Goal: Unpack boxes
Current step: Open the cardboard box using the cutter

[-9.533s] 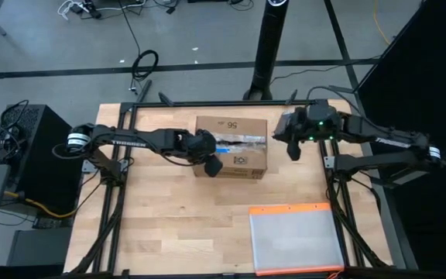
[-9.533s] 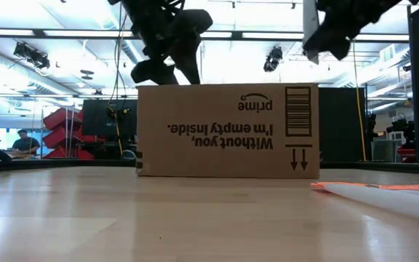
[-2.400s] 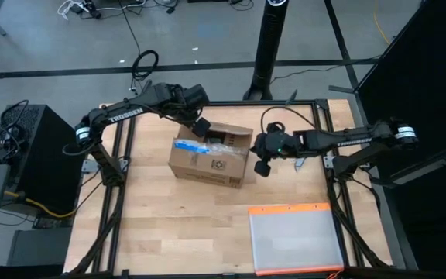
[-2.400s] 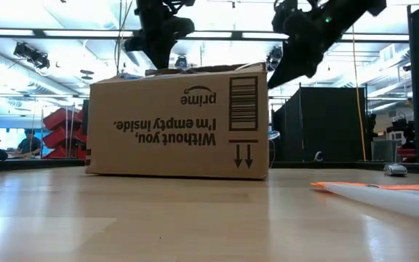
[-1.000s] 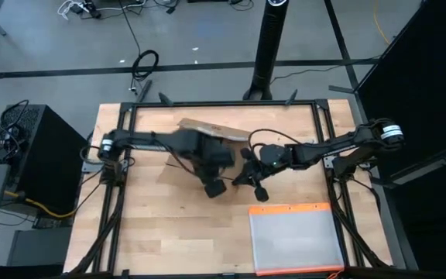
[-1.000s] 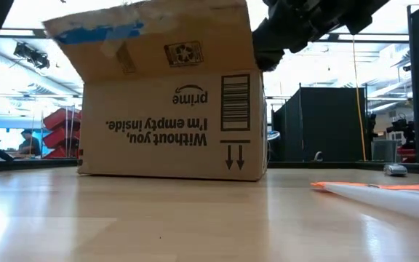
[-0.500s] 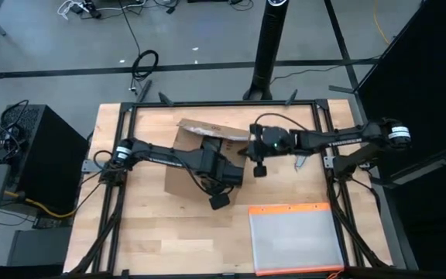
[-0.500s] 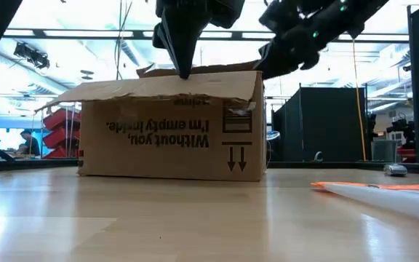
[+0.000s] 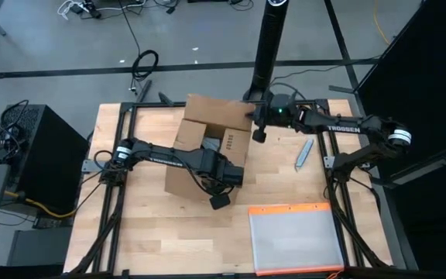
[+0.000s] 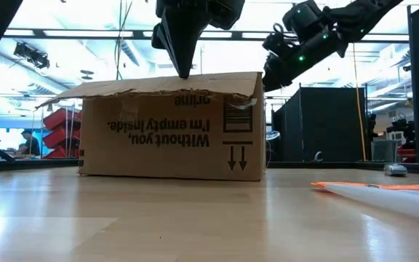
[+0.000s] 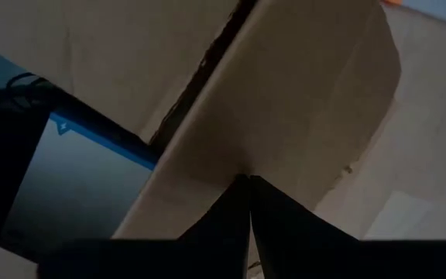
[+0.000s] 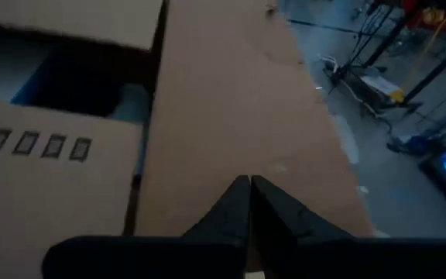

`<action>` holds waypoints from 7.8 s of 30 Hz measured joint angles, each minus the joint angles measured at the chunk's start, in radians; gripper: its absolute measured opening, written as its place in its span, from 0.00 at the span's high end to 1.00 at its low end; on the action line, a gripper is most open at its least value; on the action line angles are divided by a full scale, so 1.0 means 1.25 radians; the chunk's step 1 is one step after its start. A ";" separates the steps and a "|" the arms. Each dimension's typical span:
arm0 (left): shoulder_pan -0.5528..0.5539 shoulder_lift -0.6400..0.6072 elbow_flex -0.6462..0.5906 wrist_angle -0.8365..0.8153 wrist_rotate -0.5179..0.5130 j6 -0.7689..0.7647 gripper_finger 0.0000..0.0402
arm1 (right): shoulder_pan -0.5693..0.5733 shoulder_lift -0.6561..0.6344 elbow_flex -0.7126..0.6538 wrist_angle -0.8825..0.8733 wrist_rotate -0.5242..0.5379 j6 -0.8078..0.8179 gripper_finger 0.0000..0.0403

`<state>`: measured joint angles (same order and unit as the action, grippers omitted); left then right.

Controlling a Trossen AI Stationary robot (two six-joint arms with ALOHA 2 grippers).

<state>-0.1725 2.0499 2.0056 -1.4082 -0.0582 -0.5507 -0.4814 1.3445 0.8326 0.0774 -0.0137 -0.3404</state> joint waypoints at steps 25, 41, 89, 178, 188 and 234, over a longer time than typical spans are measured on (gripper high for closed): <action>0.029 0.000 0.101 -0.074 0.000 -0.003 1.00 | 0.057 -0.005 -0.005 0.059 -0.064 0.136 1.00; 0.224 -0.004 0.234 -0.131 0.017 0.182 0.99 | 0.032 0.040 -0.005 0.064 -0.148 0.186 1.00; 0.324 -0.230 0.027 -0.131 -0.080 0.210 1.00 | 0.290 0.217 0.152 0.068 -0.036 0.221 1.00; 0.117 -0.534 -0.287 0.272 -0.040 0.189 0.99 | 0.282 0.357 0.300 0.177 -0.118 0.429 1.00; 0.115 -0.530 -0.247 0.174 -0.078 0.092 1.00 | 0.290 0.560 0.480 0.155 -0.137 0.416 1.00; 0.100 -0.618 -0.772 0.725 -0.140 0.053 1.00 | 0.138 -0.118 0.097 -0.702 -0.054 0.399 1.00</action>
<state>-0.0474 1.2777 1.0409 -0.5024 -0.2338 -0.4846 -0.3095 1.1973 0.9544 -0.8004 -0.0812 0.1582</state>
